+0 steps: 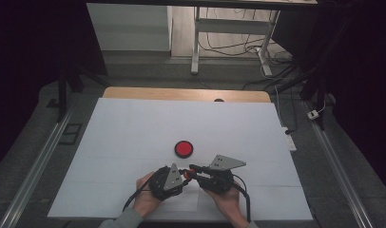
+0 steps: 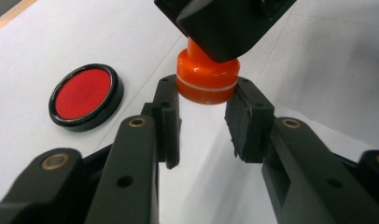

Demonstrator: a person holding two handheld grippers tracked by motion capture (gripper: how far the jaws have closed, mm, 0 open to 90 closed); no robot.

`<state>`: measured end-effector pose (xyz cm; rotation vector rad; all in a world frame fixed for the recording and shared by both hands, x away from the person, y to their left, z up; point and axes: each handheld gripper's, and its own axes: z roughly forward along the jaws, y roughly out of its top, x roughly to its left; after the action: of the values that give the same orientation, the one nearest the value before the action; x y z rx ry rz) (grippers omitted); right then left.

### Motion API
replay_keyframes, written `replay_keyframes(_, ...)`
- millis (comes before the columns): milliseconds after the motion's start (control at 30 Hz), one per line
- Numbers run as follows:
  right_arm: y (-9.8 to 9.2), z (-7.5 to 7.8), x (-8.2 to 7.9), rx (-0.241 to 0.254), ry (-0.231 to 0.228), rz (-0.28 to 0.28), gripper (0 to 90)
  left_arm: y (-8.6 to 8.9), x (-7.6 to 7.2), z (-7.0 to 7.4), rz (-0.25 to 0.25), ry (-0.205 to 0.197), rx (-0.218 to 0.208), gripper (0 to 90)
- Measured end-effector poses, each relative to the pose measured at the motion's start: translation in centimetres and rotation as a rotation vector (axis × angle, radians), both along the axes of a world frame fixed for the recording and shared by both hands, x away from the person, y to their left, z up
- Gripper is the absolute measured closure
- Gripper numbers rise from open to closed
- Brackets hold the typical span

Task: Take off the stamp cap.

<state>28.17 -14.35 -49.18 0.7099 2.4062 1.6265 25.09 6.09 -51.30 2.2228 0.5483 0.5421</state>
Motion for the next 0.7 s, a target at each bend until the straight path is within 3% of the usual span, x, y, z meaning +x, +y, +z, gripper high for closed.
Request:
replay_keyframes(67, -0.1, -0.1, 0.0, 0.012, -0.006, -0.013, 72.8, -0.2, 0.0, -0.4, -0.005, 0.003, 0.056, 66.2)
replay_keyframes(100, -0.4, 0.2, -0.1, 0.034, -0.022, -0.045, 72.8, -0.3, 0.1, -0.7, -0.008, 0.010, 0.063, 66.2)
replay_keyframes(167, -1.2, 0.7, 0.3, 0.055, -0.019, -0.055, 72.9, -0.2, 0.2, -0.8, -0.012, 0.040, 0.011, 66.1)
replay_keyframes(267, -1.6, 0.7, 0.3, 0.056, -0.020, -0.056, 72.8, 0.0, 0.1, -0.3, -0.008, 0.022, 0.000, 66.1)
replay_keyframes(467, -1.2, 0.5, 0.2, 0.050, -0.020, -0.033, 72.7, 0.9, 0.4, -0.1, 0.001, 0.029, -0.030, 65.9)
replay_keyframes(700, -1.6, 0.6, 0.3, 0.064, -0.025, -0.044, 72.6, 2.0, 0.7, 0.3, 0.010, 0.034, -0.065, 65.8)
